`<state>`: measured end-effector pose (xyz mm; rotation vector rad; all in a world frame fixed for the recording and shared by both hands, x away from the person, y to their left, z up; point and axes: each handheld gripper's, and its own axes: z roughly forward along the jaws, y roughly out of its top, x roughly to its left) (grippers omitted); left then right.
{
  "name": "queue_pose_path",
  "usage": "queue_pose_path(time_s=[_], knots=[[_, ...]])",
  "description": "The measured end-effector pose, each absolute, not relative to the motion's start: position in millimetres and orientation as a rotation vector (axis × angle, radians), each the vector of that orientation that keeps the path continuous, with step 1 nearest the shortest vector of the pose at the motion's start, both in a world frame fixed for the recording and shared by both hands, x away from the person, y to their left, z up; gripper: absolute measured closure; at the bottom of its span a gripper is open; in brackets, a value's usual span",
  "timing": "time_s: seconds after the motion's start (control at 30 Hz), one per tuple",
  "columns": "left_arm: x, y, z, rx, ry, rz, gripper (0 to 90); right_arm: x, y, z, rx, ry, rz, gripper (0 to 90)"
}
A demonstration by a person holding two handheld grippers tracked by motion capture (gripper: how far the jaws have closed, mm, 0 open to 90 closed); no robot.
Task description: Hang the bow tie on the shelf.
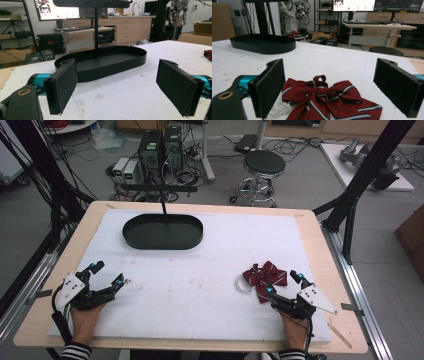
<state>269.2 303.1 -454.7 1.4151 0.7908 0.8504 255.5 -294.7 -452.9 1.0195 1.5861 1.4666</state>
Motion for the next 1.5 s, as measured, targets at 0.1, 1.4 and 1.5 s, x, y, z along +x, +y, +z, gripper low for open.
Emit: queue_pose_path(time_s=[0.1,1.4,1.5], knots=[[269.9,303.0,-454.6,1.418,0.794,0.846,17.3,255.4,-295.0,-452.9,1.024,1.587,1.471,9.4],[269.1,301.0,-454.4,1.42,0.812,0.876,17.1,260.0,-291.2,-440.1,1.027,1.669,1.383,9.4],[269.0,300.9,-454.2,1.426,0.809,0.88,17.1,259.3,-290.5,-432.6,1.011,1.675,1.387,9.4]])
